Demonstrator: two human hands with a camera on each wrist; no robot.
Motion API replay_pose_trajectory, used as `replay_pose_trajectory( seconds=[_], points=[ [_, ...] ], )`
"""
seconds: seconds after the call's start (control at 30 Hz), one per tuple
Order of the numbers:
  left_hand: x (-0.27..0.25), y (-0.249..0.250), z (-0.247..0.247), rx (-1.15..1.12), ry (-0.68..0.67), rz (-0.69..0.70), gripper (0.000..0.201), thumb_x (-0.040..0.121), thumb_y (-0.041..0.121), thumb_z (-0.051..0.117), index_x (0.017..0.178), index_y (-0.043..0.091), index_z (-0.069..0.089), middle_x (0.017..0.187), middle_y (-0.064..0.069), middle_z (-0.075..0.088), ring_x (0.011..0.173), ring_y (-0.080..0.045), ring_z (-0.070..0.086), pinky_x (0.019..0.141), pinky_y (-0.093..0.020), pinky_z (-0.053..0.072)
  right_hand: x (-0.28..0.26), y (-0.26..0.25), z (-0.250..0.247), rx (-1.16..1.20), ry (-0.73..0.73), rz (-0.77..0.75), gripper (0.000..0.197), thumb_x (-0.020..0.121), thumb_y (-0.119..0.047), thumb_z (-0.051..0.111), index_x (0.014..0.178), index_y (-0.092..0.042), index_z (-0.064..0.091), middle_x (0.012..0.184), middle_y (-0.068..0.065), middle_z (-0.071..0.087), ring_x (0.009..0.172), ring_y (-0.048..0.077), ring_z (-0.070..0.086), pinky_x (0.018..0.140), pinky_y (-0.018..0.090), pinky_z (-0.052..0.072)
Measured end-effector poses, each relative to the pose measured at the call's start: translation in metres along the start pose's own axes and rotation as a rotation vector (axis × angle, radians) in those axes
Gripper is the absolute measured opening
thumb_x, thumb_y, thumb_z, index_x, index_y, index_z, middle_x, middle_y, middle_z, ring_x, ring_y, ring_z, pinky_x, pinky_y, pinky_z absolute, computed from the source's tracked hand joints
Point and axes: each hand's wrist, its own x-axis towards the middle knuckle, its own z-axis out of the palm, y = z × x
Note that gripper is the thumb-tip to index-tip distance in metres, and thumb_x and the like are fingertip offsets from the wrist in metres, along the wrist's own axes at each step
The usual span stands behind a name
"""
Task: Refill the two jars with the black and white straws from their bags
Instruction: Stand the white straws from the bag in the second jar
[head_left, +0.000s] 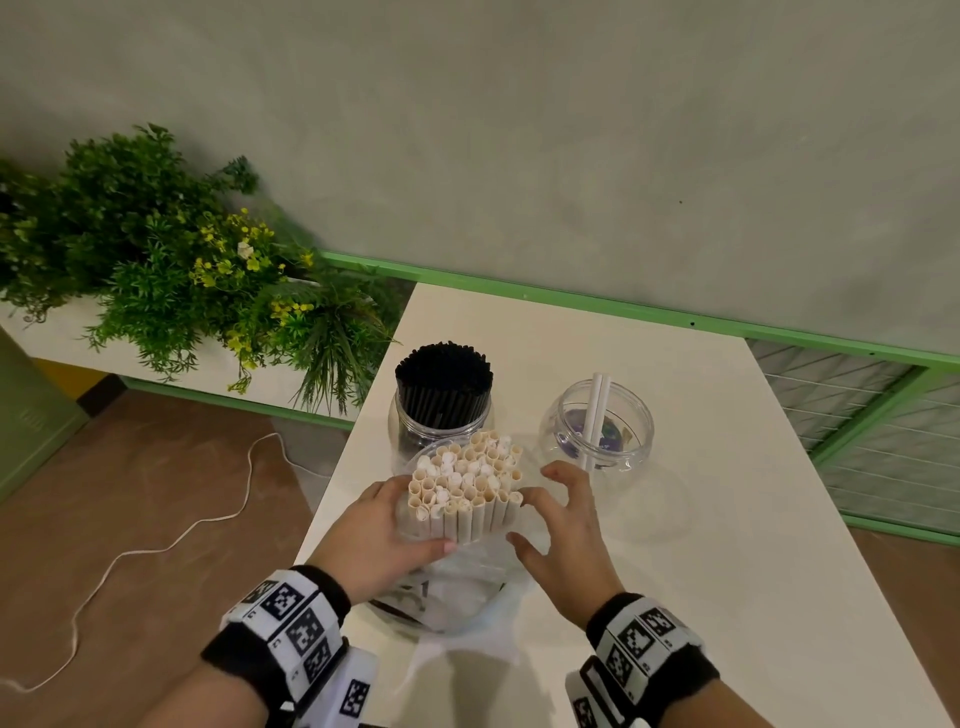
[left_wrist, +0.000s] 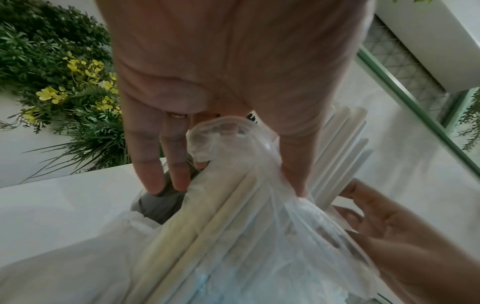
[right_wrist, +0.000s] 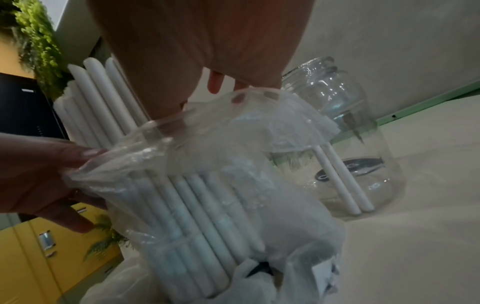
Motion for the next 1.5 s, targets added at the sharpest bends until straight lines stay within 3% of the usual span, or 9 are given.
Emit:
replay_pose_trajectory(
  seconds=[0.2, 0.3, 0.5, 0.77, 0.93, 1.03, 1.23, 1.37, 1.5],
  points=[
    [0.001, -0.002, -0.001, 0.023, -0.003, -0.011, 0.090, 0.066, 0.060, 0.074, 0.140, 0.025, 0.035, 0.129, 0.005, 0.049, 0.112, -0.012, 0.051, 0.094, -0.028, 0.043, 0.012, -0.007, -0.007, -0.260, -0.204, 0.026, 0.033, 0.079, -0.036, 0.069, 0.106, -0.017, 0.062, 0.135, 0.002, 0.038, 0.110, 0.026, 0.052, 0.089, 0.033, 0.049],
    [0.003, -0.004, 0.000, 0.035, -0.010, -0.017, 0.086, 0.066, 0.058, 0.075, 0.137, 0.028, 0.038, 0.127, 0.005, 0.050, 0.111, -0.011, 0.051, 0.092, -0.027, 0.042, 0.020, -0.007, -0.012, -0.400, -0.307, 0.078, 0.065, 0.076, -0.055, 0.065, 0.127, -0.018, 0.048, 0.138, 0.000, 0.035, 0.114, 0.026, 0.049, 0.090, 0.038, 0.049],
    [0.005, -0.013, 0.013, 0.005, -0.050, -0.019, 0.087, 0.064, 0.047, 0.081, 0.137, 0.025, 0.039, 0.130, 0.004, 0.050, 0.112, -0.012, 0.051, 0.092, -0.023, 0.041, 0.030, 0.005, 0.007, -0.052, -0.474, 0.228, 0.115, 0.050, -0.065, 0.074, 0.148, -0.034, 0.021, 0.143, -0.011, 0.033, 0.131, 0.015, 0.034, 0.105, 0.043, 0.040],
    [0.001, 0.008, -0.004, -0.235, 0.063, 0.079, 0.073, 0.066, 0.043, 0.082, 0.130, 0.027, 0.050, 0.121, 0.012, 0.060, 0.106, -0.006, 0.058, 0.091, -0.027, 0.048, 0.044, -0.020, -0.033, 0.083, -0.286, 0.114, 0.069, 0.068, -0.032, 0.084, 0.128, -0.024, 0.053, 0.122, -0.004, 0.056, 0.105, 0.008, 0.051, 0.084, 0.012, 0.036],
    [-0.012, 0.028, -0.040, -0.199, 0.075, 0.184, 0.070, 0.063, 0.054, 0.077, 0.125, 0.033, 0.053, 0.114, 0.019, 0.061, 0.095, 0.001, 0.058, 0.074, -0.014, 0.042, 0.050, -0.044, -0.066, 0.181, -0.276, 0.103, 0.064, 0.065, -0.035, 0.085, 0.122, -0.028, 0.058, 0.113, -0.009, 0.064, 0.103, 0.007, 0.058, 0.087, 0.023, 0.047],
    [-0.014, 0.017, -0.046, -0.188, 0.003, 0.154, 0.066, 0.064, 0.050, 0.080, 0.123, 0.037, 0.053, 0.114, 0.021, 0.062, 0.094, 0.007, 0.060, 0.084, -0.019, 0.048, 0.039, -0.047, -0.049, 0.243, -0.351, 0.182, 0.067, 0.064, -0.033, 0.086, 0.125, -0.028, 0.057, 0.113, -0.013, 0.064, 0.104, 0.002, 0.058, 0.087, 0.016, 0.046],
    [-0.008, -0.021, -0.011, -0.114, -0.084, -0.007, 0.074, 0.066, 0.039, 0.083, 0.130, 0.025, 0.049, 0.124, 0.009, 0.058, 0.114, -0.009, 0.055, 0.097, -0.030, 0.045, 0.020, -0.026, 0.008, 0.157, -0.407, 0.297, 0.073, 0.059, -0.038, 0.086, 0.124, -0.024, 0.055, 0.113, -0.004, 0.066, 0.106, 0.015, 0.060, 0.094, 0.034, 0.049],
    [-0.001, -0.015, -0.005, -0.130, -0.021, 0.024, 0.076, 0.067, 0.039, 0.083, 0.132, 0.027, 0.045, 0.121, 0.013, 0.054, 0.091, -0.004, 0.058, 0.075, -0.017, 0.044, 0.025, -0.019, 0.000, 0.008, -0.329, 0.253, 0.067, 0.063, -0.044, 0.083, 0.121, -0.022, 0.056, 0.103, -0.002, 0.066, 0.094, 0.018, 0.061, 0.080, 0.029, 0.049],
    [0.002, -0.014, 0.005, -0.104, -0.054, 0.029, 0.075, 0.068, 0.037, 0.082, 0.132, 0.027, 0.045, 0.119, 0.013, 0.053, 0.084, -0.003, 0.059, 0.072, -0.015, 0.043, 0.020, -0.010, -0.005, -0.083, -0.349, 0.283, 0.061, 0.066, -0.047, 0.082, 0.116, -0.020, 0.059, 0.097, -0.002, 0.067, 0.088, 0.018, 0.062, 0.074, 0.029, 0.049]
  ],
)
